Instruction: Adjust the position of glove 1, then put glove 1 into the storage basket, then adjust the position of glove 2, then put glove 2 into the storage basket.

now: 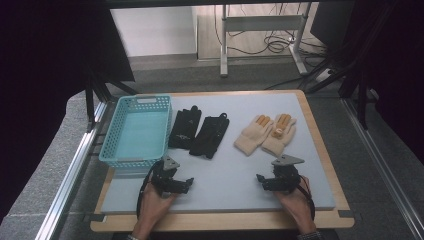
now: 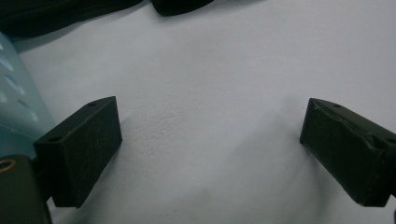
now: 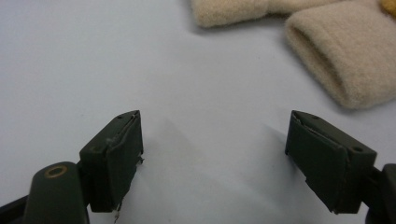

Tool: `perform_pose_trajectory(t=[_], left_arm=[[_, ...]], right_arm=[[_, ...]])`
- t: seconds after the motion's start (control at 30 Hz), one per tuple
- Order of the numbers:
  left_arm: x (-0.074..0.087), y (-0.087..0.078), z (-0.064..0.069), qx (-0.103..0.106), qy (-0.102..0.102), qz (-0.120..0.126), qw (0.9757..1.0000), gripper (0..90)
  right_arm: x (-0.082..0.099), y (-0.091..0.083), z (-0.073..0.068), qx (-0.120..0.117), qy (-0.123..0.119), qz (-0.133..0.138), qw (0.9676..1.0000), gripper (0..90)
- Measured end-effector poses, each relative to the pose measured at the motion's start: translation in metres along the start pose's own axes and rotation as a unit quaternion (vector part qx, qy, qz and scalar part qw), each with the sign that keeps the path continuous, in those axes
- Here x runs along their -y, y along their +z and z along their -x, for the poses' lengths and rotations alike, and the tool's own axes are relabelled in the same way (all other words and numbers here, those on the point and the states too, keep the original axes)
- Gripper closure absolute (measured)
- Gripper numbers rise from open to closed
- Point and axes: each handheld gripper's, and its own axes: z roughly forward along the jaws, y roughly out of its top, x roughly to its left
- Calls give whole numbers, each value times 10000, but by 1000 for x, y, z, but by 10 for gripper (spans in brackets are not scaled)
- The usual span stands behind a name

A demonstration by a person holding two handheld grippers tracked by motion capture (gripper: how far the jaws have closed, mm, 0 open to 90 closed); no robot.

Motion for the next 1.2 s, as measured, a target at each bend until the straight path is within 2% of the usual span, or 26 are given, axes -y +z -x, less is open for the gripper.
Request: perform_pose_trajectory(t=[0.2,0.6,1.2], left_arm=[[0,0,0,4,-2,-2,10000,57],[0,0,0,5,-5,3,10000,60],[0,0,0,-2,-16,18,10000,63]], right_arm=[[0,1,-1,-17,-43,-39,10000,140],[0,1,-1,28,-19,-57,10000,117],[-1,1,0,-6,14,-69,10000,124]])
